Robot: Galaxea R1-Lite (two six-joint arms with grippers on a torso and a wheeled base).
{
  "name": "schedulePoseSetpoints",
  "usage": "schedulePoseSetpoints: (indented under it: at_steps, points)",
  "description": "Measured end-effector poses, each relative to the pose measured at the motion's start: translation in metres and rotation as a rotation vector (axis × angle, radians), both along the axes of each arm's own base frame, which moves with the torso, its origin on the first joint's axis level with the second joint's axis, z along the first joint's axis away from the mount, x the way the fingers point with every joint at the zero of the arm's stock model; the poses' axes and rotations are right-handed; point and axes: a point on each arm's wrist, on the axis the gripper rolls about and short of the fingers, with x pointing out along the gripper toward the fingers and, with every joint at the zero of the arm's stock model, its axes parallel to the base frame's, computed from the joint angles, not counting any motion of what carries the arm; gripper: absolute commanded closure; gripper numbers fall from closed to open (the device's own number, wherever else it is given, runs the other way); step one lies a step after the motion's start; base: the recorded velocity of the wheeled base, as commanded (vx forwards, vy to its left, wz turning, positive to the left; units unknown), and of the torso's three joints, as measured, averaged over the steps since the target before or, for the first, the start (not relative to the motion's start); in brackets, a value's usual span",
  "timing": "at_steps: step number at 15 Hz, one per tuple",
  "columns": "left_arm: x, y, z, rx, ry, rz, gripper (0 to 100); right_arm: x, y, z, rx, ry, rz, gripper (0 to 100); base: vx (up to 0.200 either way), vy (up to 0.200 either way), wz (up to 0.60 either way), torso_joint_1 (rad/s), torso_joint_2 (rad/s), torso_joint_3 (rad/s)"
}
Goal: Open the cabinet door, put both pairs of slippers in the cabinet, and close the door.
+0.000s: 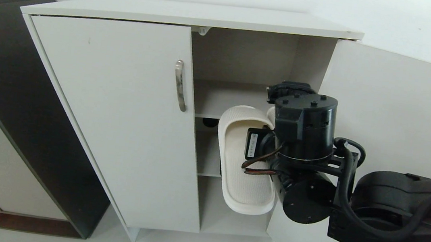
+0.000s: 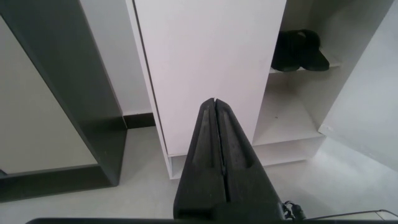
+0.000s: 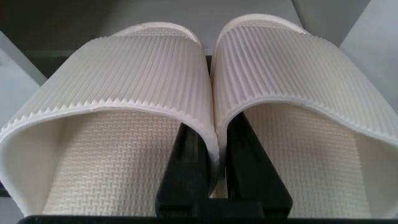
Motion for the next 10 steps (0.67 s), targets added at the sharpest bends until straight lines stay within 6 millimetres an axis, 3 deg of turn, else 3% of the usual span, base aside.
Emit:
schedulePoseSetpoints:
  at_steps: [7, 10]
  points:
    - [0.0, 0.0, 0.0, 0.0, 0.0, 0.0, 100, 0.0077, 0.001, -0.0095, -0.02, 0.015, -0.015, 100, 0.0, 0.0, 0.0, 0.0, 0.0, 0.0]
    - [0.0, 0.0, 0.0001, 0.0, -0.001, 0.0, 100, 0.0105, -0.0002, -0.0109, -0.024, 0.018, -0.023, 100, 0.2, 0.0, 0.0, -0.004, 0.0, -0.001]
